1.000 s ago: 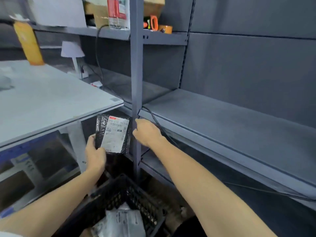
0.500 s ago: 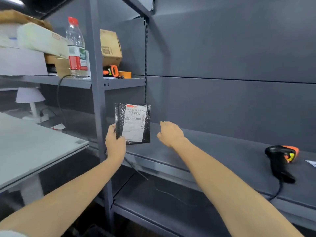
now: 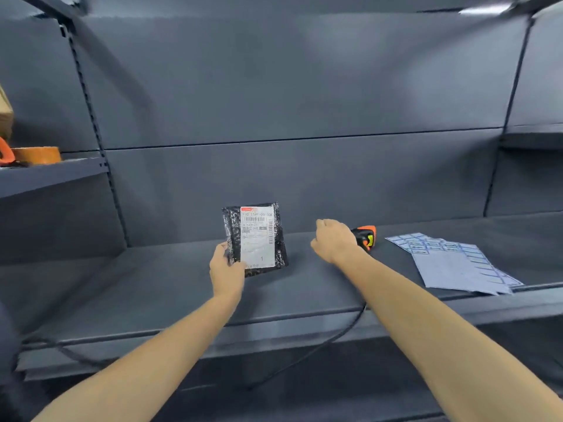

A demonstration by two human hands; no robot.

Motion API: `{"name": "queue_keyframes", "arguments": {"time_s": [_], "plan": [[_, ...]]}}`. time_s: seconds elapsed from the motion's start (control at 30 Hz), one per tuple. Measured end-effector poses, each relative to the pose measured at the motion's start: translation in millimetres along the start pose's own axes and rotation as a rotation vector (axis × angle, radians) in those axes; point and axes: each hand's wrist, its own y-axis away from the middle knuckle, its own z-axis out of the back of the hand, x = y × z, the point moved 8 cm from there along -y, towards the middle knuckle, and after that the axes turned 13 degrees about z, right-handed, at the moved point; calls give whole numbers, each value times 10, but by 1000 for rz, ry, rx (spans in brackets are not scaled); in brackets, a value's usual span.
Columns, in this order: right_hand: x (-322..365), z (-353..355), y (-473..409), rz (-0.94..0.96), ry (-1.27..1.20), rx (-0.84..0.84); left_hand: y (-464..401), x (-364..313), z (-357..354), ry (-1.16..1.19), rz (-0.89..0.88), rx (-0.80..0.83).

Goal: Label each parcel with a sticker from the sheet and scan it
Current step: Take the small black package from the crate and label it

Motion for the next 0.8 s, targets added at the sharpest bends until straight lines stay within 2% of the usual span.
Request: {"name": "queue_keyframes", "arguments": {"time_s": [0.2, 0.5, 0.67, 0.73, 0.8], "plan": [[-580, -216, 194, -171, 7, 24, 27, 244, -525, 50, 123, 103], [-830, -604, 277, -502, -227, 3, -42, 335, -605, 16, 164, 112], [-905, -673, 259, -513, -104, 6, -21, 324, -623, -16, 156, 144], [-995, -682, 246, -569, -207, 17, -40, 323, -614, -3, 180, 141], [-1075, -690, 258, -679, -423, 2, -70, 311, -595, 23, 204, 125]]}}
